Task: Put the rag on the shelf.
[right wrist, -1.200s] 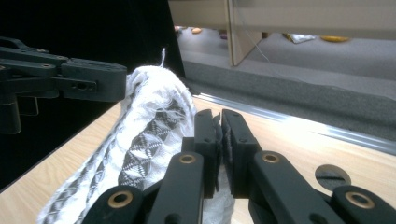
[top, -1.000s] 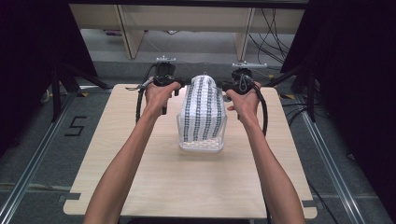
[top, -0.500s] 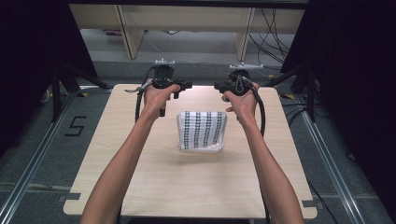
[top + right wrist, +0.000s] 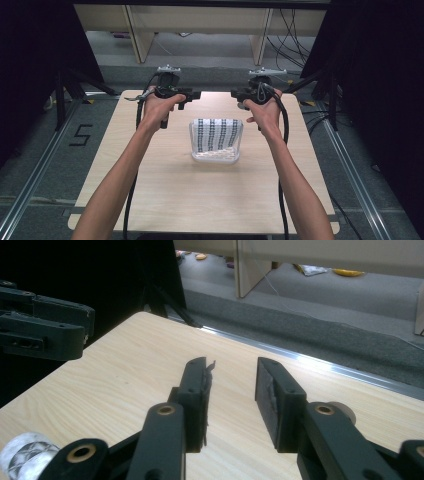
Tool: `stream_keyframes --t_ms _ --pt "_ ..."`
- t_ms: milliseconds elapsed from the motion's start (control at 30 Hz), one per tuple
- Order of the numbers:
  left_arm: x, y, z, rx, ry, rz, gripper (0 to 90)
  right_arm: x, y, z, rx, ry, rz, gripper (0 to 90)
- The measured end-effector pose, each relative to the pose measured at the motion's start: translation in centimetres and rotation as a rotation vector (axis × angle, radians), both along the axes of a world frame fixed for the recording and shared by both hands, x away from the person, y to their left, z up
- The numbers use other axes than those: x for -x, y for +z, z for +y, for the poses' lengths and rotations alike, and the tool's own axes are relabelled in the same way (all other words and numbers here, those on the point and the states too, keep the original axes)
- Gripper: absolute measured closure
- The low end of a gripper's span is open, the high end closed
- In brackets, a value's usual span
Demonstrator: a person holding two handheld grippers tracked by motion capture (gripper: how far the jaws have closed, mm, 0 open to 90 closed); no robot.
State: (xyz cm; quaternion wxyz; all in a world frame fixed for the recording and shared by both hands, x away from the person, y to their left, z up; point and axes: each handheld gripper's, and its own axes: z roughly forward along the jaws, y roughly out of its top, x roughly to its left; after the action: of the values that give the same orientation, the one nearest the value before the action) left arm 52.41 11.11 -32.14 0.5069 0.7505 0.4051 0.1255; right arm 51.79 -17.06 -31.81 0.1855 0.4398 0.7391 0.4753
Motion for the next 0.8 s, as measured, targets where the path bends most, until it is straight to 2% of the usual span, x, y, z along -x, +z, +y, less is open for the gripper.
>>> stream_keyframes --t_ms 167,233,267,300,367,433,533,567,600,633,800 --pt "0.6 0.0 0.5 -0.006 -0.021 0.014 48.2 0.5 0.0 -0.1 -0.002 0.017 0.009 63.1" --pt "0.9 0.1 0.6 -0.016 -0.018 0.011 47.2 0.6 -0.2 -0.2 0.006 0.019 0.017 61.8" --pt "1.0 0.2 0.6 -0.016 -0.025 0.011 46.8 0.6 -0.2 -0.3 0.027 0.024 0.005 61.2" --pt "1.1 0.3 0.6 -0.017 -0.021 0.008 46.0 0.8 -0.3 -0.3 0.009 0.027 0.018 60.6" --pt "1.3 0.4 0.7 -0.019 -0.026 0.005 44.3 0.9 -0.5 -0.4 0.008 0.031 0.016 57.4" --pt "1.5 0.5 0.7 -0.020 -0.036 0.005 42.7 1.2 -0.4 -0.4 0.000 0.024 0.033 52.5" --pt "1.9 0.6 0.7 -0.023 -0.031 0.007 39.8 1.5 -0.3 -0.6 -0.002 0.029 0.020 48.3" --pt "2.0 0.6 0.8 -0.028 -0.032 0.009 38.9 1.6 -0.2 -0.7 -0.011 0.030 0.027 47.2" --pt "2.1 0.6 0.9 -0.044 -0.041 0.010 38.3 1.7 -0.1 -0.8 0.002 0.044 0.012 45.9" --pt "2.2 0.6 0.9 -0.034 -0.036 0.010 38.2 1.9 0.0 -0.8 -0.005 0.047 0.017 45.2" --pt "2.9 0.6 1.3 -0.035 -0.042 0.007 35.5 2.7 0.1 -1.0 -0.020 0.055 0.023 43.4"
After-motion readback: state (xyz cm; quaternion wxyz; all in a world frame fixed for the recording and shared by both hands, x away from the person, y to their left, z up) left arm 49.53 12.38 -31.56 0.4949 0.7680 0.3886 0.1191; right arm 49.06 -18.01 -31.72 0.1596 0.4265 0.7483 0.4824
